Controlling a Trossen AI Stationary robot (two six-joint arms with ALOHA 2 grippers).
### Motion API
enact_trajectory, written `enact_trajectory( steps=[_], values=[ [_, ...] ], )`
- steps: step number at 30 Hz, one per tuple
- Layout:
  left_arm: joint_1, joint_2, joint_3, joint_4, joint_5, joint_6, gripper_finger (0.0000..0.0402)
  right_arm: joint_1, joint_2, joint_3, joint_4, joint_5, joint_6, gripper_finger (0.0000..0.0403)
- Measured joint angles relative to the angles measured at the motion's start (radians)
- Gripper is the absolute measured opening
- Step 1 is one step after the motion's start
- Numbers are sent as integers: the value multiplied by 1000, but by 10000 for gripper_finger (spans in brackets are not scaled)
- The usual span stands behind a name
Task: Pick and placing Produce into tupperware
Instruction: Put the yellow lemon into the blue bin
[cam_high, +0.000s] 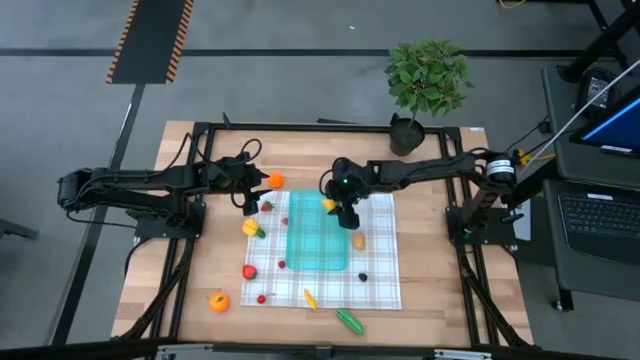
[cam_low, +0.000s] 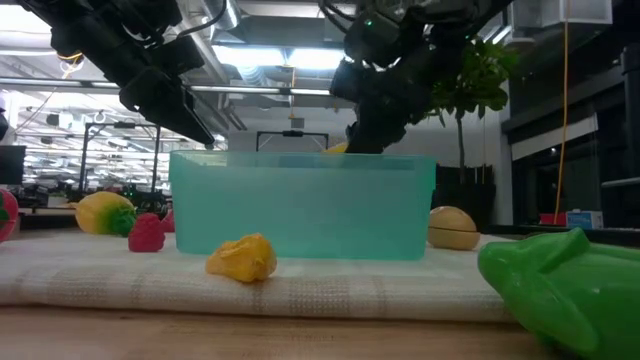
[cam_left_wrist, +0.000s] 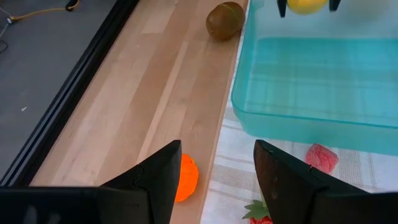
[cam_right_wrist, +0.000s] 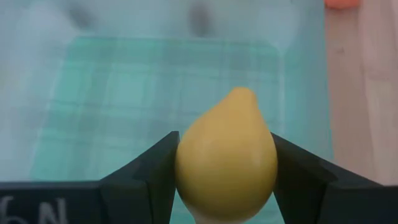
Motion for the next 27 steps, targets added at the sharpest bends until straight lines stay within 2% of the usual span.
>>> enact_trajectory(
  steps=[15,20,27],
  values=[
    [0,0,0,-1,0,0,195,9,100,-1,60,13,-26,210],
    [0,0,0,-2,0,0,195,11,103,-1,58,60,-24,210],
    [0,0,0,-2,0,0,195,11,103,-1,59,63,-21,210]
  ],
)
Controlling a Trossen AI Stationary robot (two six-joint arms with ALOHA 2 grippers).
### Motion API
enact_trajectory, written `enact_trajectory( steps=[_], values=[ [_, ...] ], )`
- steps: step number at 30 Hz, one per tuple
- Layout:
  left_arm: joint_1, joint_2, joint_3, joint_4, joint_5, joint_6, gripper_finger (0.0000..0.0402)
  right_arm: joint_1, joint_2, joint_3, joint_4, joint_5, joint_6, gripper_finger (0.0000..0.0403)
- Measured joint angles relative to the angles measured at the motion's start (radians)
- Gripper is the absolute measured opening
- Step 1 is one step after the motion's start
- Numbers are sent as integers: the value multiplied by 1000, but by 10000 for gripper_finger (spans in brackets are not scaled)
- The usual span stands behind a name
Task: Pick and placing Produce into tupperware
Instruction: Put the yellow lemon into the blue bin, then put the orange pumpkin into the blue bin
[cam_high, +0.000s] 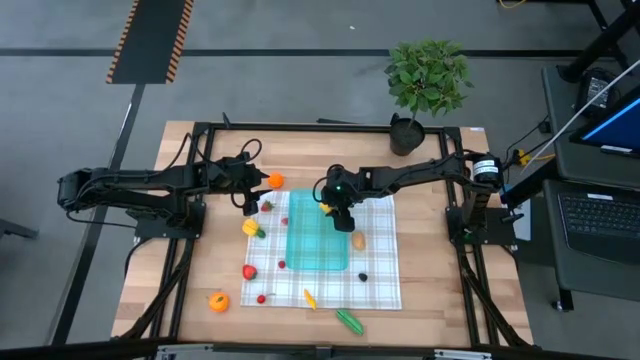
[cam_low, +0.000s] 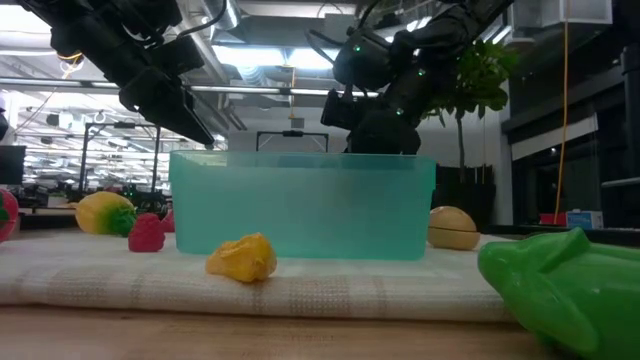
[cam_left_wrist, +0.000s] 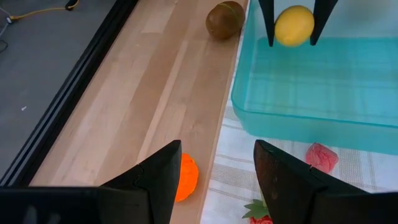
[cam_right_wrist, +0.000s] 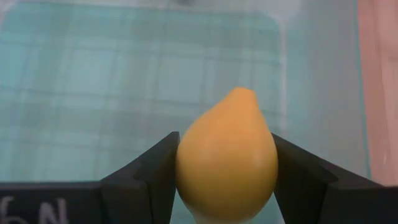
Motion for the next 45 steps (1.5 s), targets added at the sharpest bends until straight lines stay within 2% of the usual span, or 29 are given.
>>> enact_trajectory(
  steps=[8,17,28,32,37,41,45],
  values=[
    [0,0,0,0,0,0,195,0,0,0,0,3,10,290],
    [0,0,0,0,0,0,195,-14,-17,0,-8,2,-14,291],
    [0,0,0,3,0,48,195,-57,-289,-35,3,-9,-82,292],
    [-2,0,0,4,0,48,195,-58,-371,-154,153,-10,-95,292],
    [-2,0,0,10,0,48,195,-58,-414,-361,524,-8,-111,292],
    [-4,0,0,18,0,50,195,-73,-416,-459,784,-8,-153,292],
    [-4,0,0,17,0,43,195,-97,-414,-477,842,-8,-155,292]
  ],
)
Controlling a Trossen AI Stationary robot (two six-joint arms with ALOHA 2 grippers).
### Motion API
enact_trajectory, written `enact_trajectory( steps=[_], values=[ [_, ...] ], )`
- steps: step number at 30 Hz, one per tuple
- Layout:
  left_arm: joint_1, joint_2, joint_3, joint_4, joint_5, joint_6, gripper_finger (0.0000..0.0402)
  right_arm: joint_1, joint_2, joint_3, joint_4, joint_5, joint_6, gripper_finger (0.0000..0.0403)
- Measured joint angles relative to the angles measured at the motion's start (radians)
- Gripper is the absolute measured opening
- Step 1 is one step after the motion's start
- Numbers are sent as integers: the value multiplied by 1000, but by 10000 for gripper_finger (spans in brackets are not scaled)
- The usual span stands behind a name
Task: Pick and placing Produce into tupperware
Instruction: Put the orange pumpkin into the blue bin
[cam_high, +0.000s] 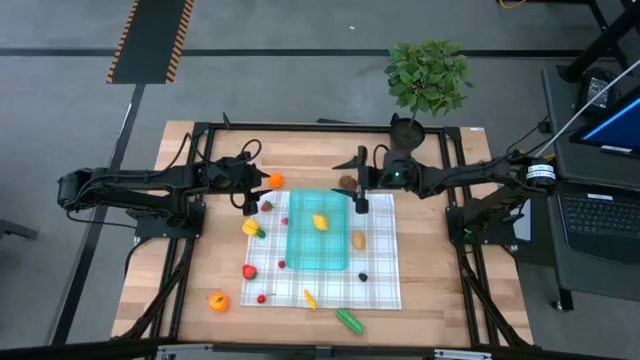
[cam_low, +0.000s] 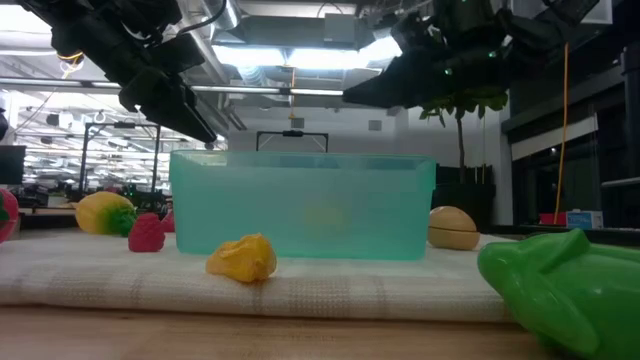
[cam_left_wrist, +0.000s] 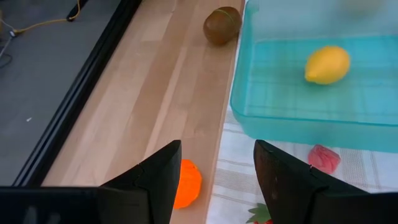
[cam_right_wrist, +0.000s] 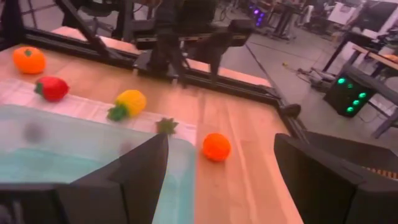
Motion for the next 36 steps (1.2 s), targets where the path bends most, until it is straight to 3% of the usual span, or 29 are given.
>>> enact_trajectory(
  steps=[6,12,18,25,36],
  values=[
    [0,0,0,0,0,7,202,-18,0,0,-3,-1,28,292],
    [0,0,0,3,-4,7,263,-18,0,0,-8,-2,28,292],
    [0,0,0,5,-74,3,307,-19,0,0,-8,-1,28,292],
    [0,0,0,-1,-75,-8,314,-30,0,0,-3,0,28,292],
    [28,3,0,13,-67,-156,314,-44,0,0,-3,0,53,292]
  ],
)
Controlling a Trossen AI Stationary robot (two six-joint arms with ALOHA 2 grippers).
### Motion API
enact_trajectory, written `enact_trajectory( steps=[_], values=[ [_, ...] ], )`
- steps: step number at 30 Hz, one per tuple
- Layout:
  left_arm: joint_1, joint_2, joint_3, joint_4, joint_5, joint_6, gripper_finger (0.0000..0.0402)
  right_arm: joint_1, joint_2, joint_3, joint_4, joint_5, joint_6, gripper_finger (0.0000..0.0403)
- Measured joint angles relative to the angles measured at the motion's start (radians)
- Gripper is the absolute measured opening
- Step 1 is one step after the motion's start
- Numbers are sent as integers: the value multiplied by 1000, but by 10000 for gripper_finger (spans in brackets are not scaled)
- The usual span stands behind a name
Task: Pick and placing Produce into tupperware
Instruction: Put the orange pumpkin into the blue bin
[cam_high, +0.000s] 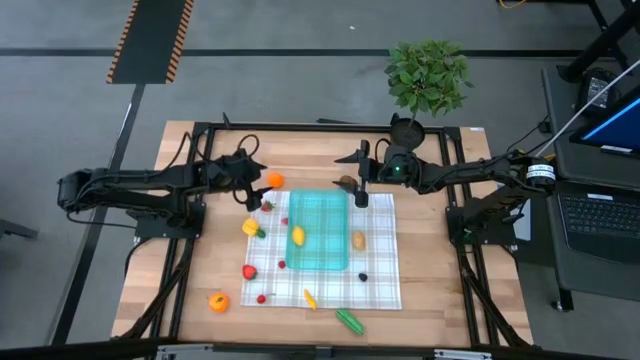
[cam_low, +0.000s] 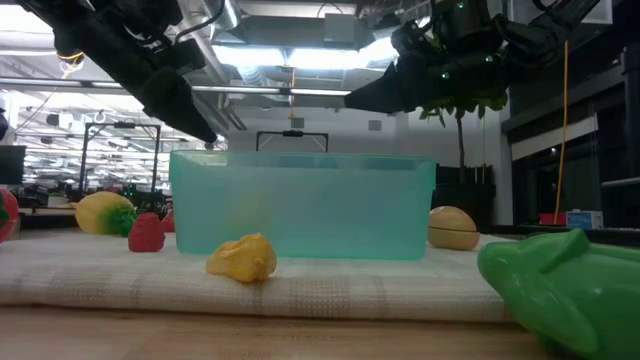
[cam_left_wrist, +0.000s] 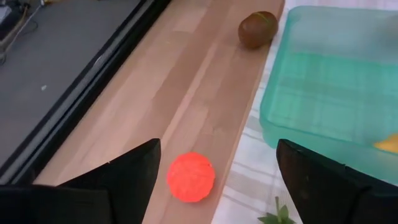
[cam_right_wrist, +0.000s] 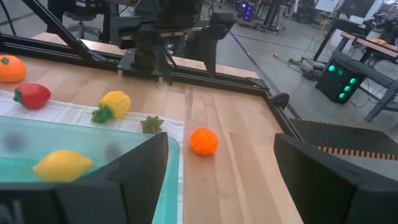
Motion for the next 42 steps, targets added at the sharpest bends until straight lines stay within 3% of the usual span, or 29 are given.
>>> enact_trajectory(
  steps=[6,13,18,33,42],
  values=[
    [83,13,0,1,98,-13,314,0,0,0,0,0,2,292],
    [165,66,24,-15,131,-5,314,0,0,0,-5,0,3,292],
    [203,156,107,-50,174,33,314,0,0,0,-15,1,1,292],
    [273,468,454,-449,177,28,314,-1,0,0,-63,1,-5,292],
    [273,597,498,-497,258,-55,314,-1,0,0,-67,1,-7,292]
  ],
)
